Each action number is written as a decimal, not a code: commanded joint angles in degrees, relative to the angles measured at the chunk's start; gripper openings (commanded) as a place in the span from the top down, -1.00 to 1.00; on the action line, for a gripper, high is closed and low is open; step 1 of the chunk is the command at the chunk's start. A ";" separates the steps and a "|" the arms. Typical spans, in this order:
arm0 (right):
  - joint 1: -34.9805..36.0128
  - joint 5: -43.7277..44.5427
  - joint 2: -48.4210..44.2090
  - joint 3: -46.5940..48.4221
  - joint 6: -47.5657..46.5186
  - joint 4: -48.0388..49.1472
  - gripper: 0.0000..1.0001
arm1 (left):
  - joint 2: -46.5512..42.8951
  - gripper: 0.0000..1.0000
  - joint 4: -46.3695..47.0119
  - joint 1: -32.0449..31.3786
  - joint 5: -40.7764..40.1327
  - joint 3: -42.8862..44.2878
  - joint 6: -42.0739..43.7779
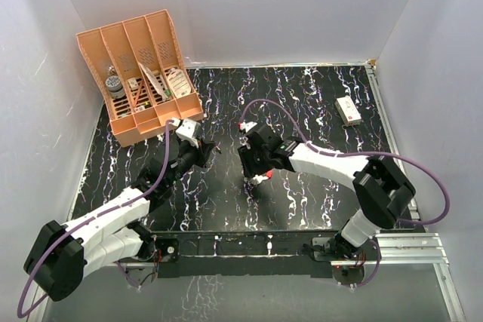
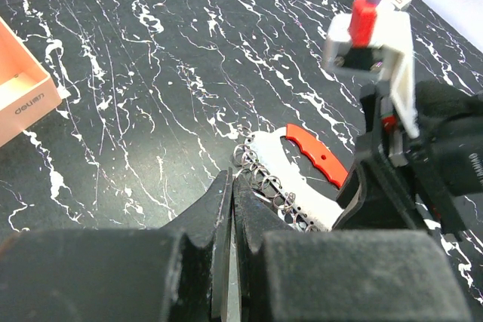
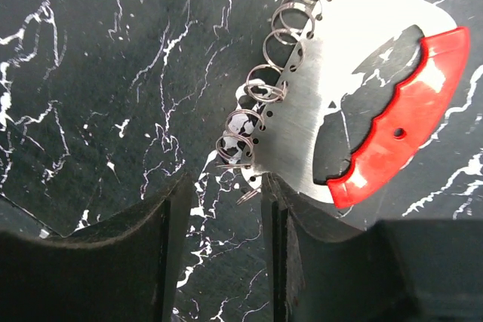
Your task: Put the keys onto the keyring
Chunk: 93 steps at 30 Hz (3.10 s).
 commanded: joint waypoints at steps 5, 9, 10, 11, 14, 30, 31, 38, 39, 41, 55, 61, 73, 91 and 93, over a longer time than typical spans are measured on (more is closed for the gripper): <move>0.32 -5.84 2.83 2.49 7.08 -0.19 0.16 | -0.12 1.00 1.85 -0.11 0.62 0.58 0.06; 0.65 -4.17 -0.14 1.25 10.71 1.72 0.14 | -0.11 1.00 2.30 -0.17 0.70 0.44 0.00; 0.65 -4.04 -0.22 1.37 11.18 1.55 0.13 | 0.04 1.00 2.31 -0.10 0.72 0.40 -0.01; 0.65 -4.07 -0.07 1.63 11.53 1.16 0.13 | 0.09 1.00 2.31 -0.17 0.80 0.44 -0.07; 0.69 -3.10 0.43 2.27 13.16 0.42 0.13 | -0.21 1.00 2.48 -0.12 0.91 0.16 -0.23; 0.74 9.90 9.56 9.12 23.92 1.38 0.22 | -2.10 1.00 1.62 -0.11 0.51 -0.17 -0.18; 0.72 10.65 11.25 10.07 23.87 0.41 0.22 | -2.17 1.00 1.58 -0.13 0.47 -0.17 -0.18; 0.15 11.93 13.58 10.59 24.27 0.41 0.26 | -2.31 1.00 1.45 -0.11 0.30 -0.26 0.08; -0.14 11.83 13.60 10.47 24.29 0.09 0.27 | -2.32 1.00 1.46 -0.15 0.29 -0.32 0.08; -0.56 11.82 13.25 9.81 24.09 -0.33 0.30 | -2.46 1.00 1.57 -0.13 0.21 -0.34 0.11; -2.66 13.77 7.23 2.89 21.97 -0.89 0.92 | -2.07 1.00 1.86 -0.09 0.48 -0.43 -0.15; -7.18 14.32 3.84 0.06 18.85 -1.34 0.62 | -1.49 1.00 2.50 -0.12 1.11 -0.41 -0.61; -4.33 4.13 -6.16 -0.49 9.17 3.75 -0.03 | -1.10 1.00 2.45 -0.15 1.08 -0.08 -0.62; 3.98 -7.58 3.36 -2.16 7.88 10.62 -0.15 | -1.78 1.00 0.07 -0.07 -0.93 1.07 -0.61; 3.99 -6.66 3.29 -2.50 7.86 10.34 -0.17 | -1.55 1.00 0.43 -0.10 -0.90 0.86 -0.69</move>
